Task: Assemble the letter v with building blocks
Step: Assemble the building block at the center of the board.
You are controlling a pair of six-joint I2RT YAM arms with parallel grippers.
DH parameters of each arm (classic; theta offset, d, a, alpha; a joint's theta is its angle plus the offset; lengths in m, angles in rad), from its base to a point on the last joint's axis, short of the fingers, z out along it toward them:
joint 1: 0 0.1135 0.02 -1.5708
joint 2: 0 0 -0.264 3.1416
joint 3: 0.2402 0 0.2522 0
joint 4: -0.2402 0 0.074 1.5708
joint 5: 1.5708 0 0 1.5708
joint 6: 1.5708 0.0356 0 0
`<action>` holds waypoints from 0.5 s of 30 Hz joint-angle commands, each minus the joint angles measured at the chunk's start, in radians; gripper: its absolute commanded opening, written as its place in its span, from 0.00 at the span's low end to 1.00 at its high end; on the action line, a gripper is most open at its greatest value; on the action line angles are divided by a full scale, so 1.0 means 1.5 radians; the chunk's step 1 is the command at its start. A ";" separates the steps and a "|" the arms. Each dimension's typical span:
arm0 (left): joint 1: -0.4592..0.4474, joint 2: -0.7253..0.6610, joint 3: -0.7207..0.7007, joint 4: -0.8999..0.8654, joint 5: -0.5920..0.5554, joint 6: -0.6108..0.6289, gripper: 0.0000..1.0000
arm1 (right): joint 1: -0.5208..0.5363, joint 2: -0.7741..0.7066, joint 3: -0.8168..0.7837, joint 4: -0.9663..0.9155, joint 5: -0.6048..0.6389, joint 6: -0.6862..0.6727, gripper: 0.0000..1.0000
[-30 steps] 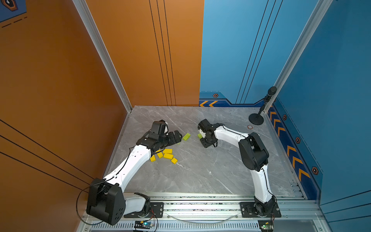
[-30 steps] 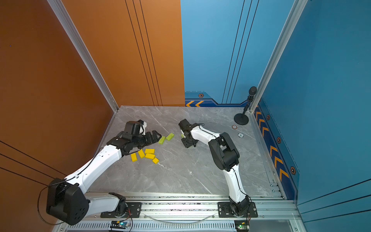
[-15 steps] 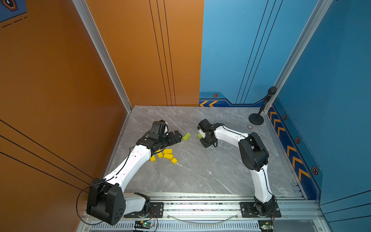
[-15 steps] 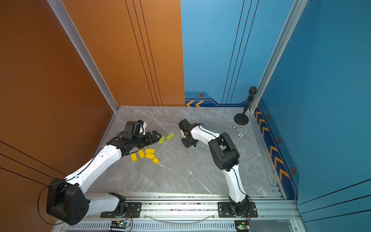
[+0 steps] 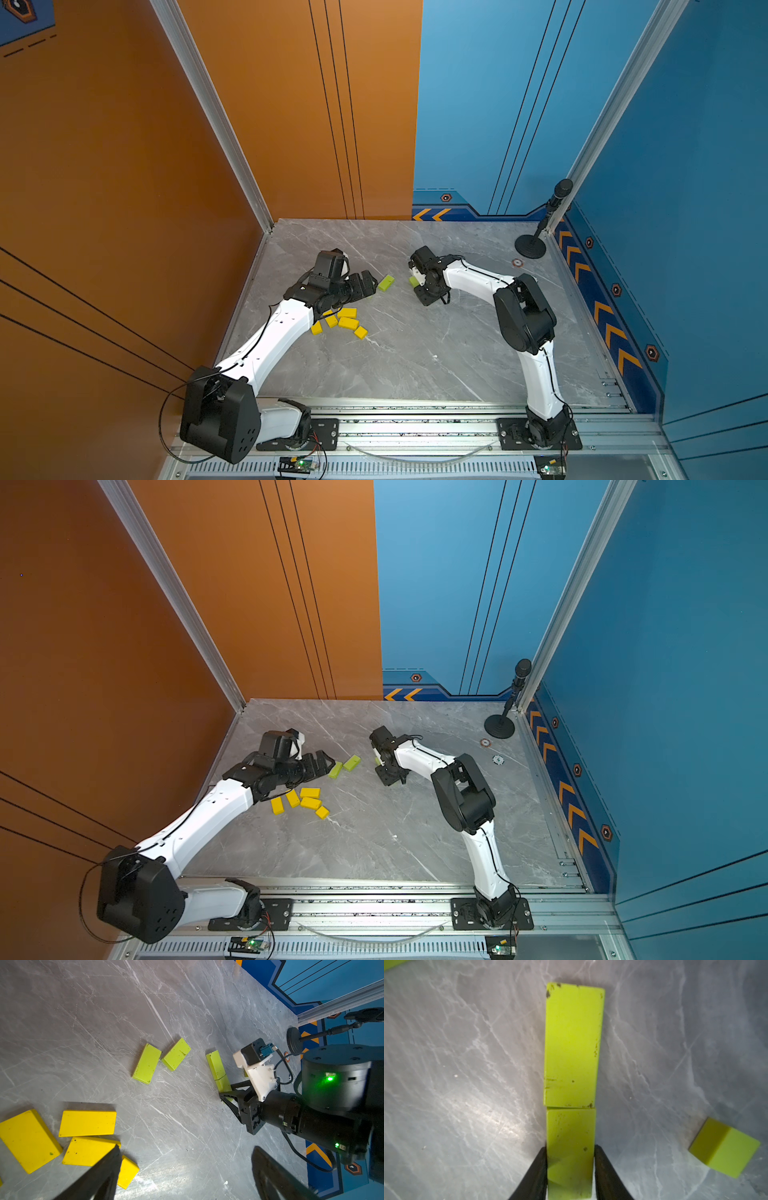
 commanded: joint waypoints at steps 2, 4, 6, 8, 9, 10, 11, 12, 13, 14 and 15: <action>-0.005 0.005 0.011 -0.013 -0.011 0.009 0.98 | -0.001 0.025 0.002 -0.030 0.013 -0.004 0.38; -0.006 0.007 0.011 -0.013 -0.010 0.008 0.98 | -0.001 0.025 0.002 -0.029 0.013 -0.004 0.38; -0.007 0.009 0.012 -0.013 -0.011 0.008 0.98 | -0.001 0.027 0.001 -0.030 0.013 -0.004 0.38; -0.008 0.009 0.014 -0.013 -0.011 0.008 0.98 | -0.002 0.027 0.003 -0.030 0.012 -0.004 0.38; -0.008 0.012 0.014 -0.013 -0.011 0.008 0.98 | -0.001 0.027 0.003 -0.029 0.011 -0.004 0.38; -0.009 0.010 0.015 -0.013 -0.011 0.008 0.98 | -0.001 0.026 0.004 -0.028 0.011 -0.003 0.38; -0.009 0.009 0.014 -0.013 -0.012 0.009 0.98 | 0.001 0.026 0.004 -0.028 0.011 -0.003 0.38; -0.009 0.010 0.014 -0.013 -0.012 0.009 0.98 | 0.000 0.026 0.005 -0.028 0.011 -0.003 0.37; -0.009 0.009 0.015 -0.013 -0.012 0.009 0.98 | 0.000 0.026 0.006 -0.029 0.011 -0.003 0.37; -0.009 0.010 0.014 -0.012 -0.012 0.009 0.98 | 0.000 0.027 0.006 -0.029 0.011 -0.002 0.37; -0.009 0.010 0.015 -0.013 -0.012 0.009 0.98 | 0.001 0.026 0.006 -0.028 0.011 -0.002 0.37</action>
